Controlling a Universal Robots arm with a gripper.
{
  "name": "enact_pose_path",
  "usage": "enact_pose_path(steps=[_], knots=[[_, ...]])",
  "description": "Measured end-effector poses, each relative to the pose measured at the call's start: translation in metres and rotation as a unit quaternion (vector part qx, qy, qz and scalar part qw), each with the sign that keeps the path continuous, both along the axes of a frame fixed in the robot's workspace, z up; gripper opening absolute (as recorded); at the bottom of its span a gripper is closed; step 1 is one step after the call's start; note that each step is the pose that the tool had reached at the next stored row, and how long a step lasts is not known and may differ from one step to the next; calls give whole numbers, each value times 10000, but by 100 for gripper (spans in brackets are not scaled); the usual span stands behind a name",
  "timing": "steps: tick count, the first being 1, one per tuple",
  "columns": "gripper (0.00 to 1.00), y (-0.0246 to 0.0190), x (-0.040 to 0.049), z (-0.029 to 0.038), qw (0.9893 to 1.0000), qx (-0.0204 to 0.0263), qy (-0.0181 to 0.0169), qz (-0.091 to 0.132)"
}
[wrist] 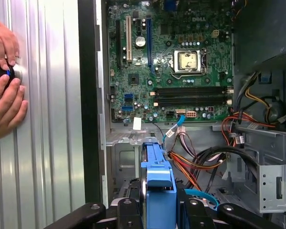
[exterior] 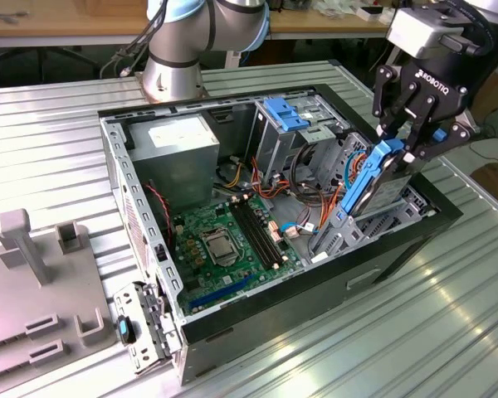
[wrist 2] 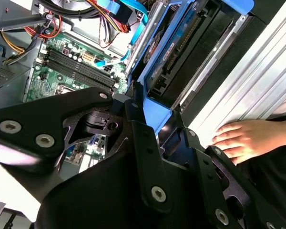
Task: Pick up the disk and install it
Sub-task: 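Insert the disk into the insertion slot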
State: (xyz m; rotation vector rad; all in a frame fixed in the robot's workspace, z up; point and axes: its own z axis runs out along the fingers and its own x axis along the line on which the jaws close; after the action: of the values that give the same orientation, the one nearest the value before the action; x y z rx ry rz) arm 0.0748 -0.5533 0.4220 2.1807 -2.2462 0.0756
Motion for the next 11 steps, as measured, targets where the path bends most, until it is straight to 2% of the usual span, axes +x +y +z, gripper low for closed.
enact_pose_path(steps=[11], knots=[[37, -4, 0, -52, 10000, 0, 0, 0]])
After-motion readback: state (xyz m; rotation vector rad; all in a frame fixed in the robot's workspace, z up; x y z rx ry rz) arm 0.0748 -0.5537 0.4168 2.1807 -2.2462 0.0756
